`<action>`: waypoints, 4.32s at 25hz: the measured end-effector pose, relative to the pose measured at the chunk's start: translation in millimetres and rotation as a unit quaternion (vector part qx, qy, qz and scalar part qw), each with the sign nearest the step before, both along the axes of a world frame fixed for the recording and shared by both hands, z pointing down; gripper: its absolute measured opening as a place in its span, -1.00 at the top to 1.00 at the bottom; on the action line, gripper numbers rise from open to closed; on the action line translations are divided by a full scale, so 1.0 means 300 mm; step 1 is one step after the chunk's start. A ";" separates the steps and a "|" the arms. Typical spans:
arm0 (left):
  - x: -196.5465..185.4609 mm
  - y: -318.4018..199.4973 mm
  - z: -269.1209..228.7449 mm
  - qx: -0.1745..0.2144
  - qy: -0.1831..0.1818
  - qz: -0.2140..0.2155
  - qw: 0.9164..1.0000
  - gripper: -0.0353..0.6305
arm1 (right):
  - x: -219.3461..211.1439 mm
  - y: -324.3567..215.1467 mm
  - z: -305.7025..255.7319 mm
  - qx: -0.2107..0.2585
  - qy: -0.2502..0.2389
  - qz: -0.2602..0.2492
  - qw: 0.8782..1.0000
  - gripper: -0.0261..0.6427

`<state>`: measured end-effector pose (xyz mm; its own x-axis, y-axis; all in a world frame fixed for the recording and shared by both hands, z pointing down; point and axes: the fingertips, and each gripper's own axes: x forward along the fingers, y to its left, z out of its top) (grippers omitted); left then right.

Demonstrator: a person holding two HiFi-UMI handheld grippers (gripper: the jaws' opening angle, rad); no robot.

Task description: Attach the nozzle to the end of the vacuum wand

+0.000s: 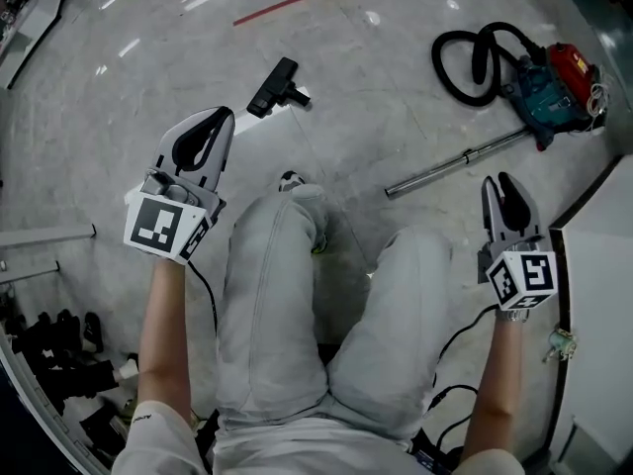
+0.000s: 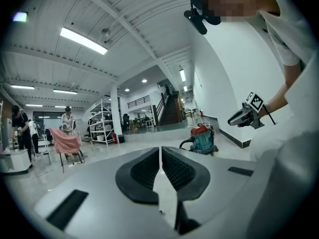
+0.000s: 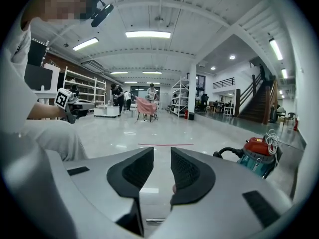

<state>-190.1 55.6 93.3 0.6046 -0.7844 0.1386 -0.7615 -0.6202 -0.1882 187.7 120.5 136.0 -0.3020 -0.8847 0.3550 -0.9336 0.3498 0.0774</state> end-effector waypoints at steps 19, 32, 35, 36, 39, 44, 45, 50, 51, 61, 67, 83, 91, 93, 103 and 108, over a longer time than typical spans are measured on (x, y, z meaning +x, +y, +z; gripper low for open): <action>-0.043 -0.142 0.041 -0.023 -0.022 0.079 0.996 0.86 | -0.080 -0.004 0.053 -0.012 0.027 0.032 0.999 0.66; 0.088 -0.284 0.276 -0.064 -0.108 0.113 0.986 0.86 | -0.020 -0.031 0.346 -0.096 0.075 -0.057 0.991 0.50; 0.123 -0.316 0.369 -0.078 -0.130 0.139 0.979 0.83 | -0.034 -0.035 0.440 -0.131 0.121 -0.104 0.979 0.45; 0.136 -0.327 0.406 -0.083 -0.136 0.149 0.976 0.79 | -0.037 -0.040 0.478 -0.143 0.137 -0.120 0.973 0.43; 0.163 -0.362 0.527 -0.098 -0.155 0.170 0.968 0.66 | -0.041 -0.065 0.615 -0.176 0.174 -0.161 0.955 0.38; 0.198 -0.443 0.772 -0.147 -0.177 0.195 0.953 0.63 | -0.018 -0.128 0.903 -0.254 0.226 -0.222 0.914 0.36; 0.201 -0.464 0.821 -0.154 -0.180 0.200 0.951 0.62 | -0.010 -0.143 0.958 -0.268 0.239 -0.232 0.904 0.36; 0.202 -0.570 1.025 -0.181 -0.206 0.214 0.938 0.58 | 0.021 -0.229 1.159 -0.300 0.277 -0.257 0.876 0.35; 0.204 -0.591 1.050 -0.184 -0.210 0.214 0.936 0.57 | 0.028 -0.240 1.196 -0.308 0.283 -0.262 0.870 0.34; 0.305 -0.693 1.257 -0.206 -0.217 0.248 0.921 0.55 | 0.163 -0.151 1.647 -0.368 0.404 -0.363 0.755 0.30; 0.339 -0.700 1.400 -0.231 -0.229 0.267 0.907 0.55 | 0.202 -0.141 1.805 -0.378 0.435 -0.389 0.719 0.30; 0.367 -0.807 1.565 -0.222 -0.317 0.339 0.857 0.49 | 0.211 -0.145 1.922 -0.375 0.466 -0.438 0.671 0.33; 0.312 -0.835 1.653 -0.234 -0.352 0.353 0.835 0.39 | 0.094 -0.347 1.867 -0.328 0.444 -0.421 0.720 0.39; 0.292 -0.828 1.701 -0.237 -0.370 0.365 0.821 0.37 | 0.053 -0.417 1.850 -0.315 0.437 -0.416 0.732 0.40; 0.173 -0.871 1.899 -0.234 -0.492 0.388 0.743 0.37 | -0.095 -0.662 1.815 -0.284 0.418 -0.388 0.771 0.42; 0.119 -0.864 1.970 -0.198 -0.569 0.414 0.682 0.35 | -0.147 -0.757 1.791 -0.268 0.412 -0.372 0.787 0.43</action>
<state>-154.3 -203.5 684.4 0.1414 -0.0043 0.9899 0.3801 -0.9231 -0.0583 143.6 -106.4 673.1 -0.1372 -0.2280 0.9639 -0.1636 0.9650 0.2049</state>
